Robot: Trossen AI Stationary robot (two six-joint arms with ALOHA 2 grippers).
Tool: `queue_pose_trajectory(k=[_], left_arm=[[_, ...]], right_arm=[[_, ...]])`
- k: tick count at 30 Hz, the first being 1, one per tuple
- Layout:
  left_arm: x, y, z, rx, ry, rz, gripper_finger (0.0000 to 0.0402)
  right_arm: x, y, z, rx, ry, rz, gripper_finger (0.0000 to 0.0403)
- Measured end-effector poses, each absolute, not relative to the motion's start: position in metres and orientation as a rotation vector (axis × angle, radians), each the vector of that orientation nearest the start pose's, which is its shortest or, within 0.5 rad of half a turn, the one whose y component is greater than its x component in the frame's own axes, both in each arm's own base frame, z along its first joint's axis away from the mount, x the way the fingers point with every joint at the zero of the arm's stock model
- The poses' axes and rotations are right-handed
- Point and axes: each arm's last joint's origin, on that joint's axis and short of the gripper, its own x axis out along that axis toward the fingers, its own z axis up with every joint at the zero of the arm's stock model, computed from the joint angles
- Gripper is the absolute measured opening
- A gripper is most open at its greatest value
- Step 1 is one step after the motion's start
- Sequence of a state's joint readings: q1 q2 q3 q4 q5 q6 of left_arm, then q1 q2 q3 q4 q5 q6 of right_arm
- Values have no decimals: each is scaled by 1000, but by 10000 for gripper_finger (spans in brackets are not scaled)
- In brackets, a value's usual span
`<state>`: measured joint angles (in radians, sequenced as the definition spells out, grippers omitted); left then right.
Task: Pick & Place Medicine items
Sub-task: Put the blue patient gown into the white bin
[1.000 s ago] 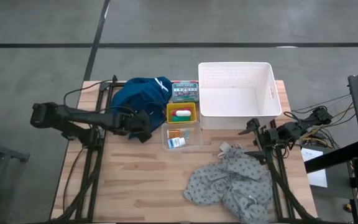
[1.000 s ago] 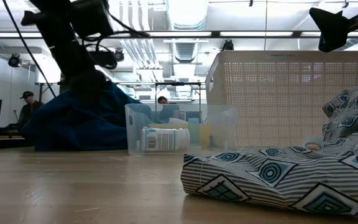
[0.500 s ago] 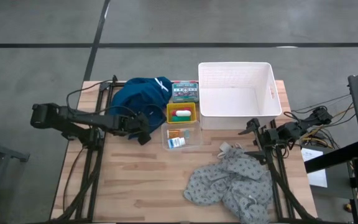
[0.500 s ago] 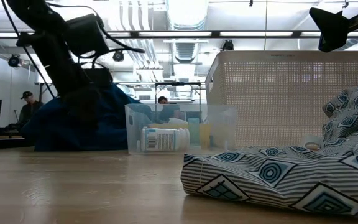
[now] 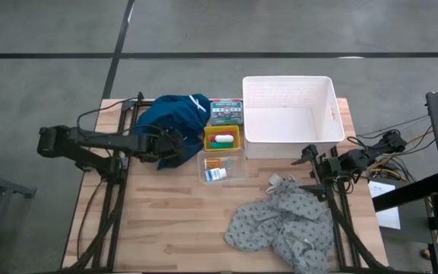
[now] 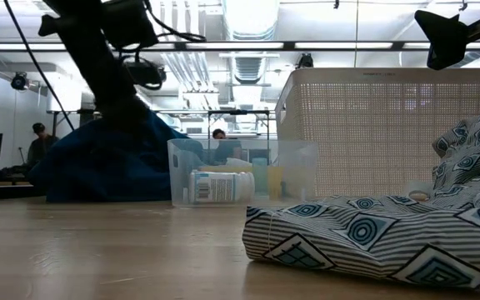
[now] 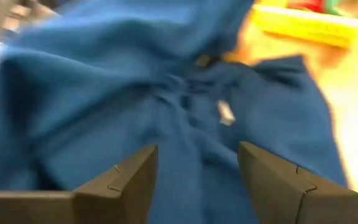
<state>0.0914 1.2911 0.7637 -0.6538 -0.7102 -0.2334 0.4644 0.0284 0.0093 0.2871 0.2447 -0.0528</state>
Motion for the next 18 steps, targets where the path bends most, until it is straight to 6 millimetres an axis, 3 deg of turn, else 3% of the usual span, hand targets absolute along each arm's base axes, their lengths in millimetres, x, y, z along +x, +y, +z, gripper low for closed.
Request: queue_pose_trajectory(k=[7,14,18], left_arm=[[221,44,220,288,1056,938,226],[237,54,273,-35,902,840,226],[242,57,286,-108,854,777,232]], right_arm=[[88,36,192,41,-257,212,380],[88,36,192,40,-257,211,380],[88,36,192,41,-258,211,380]])
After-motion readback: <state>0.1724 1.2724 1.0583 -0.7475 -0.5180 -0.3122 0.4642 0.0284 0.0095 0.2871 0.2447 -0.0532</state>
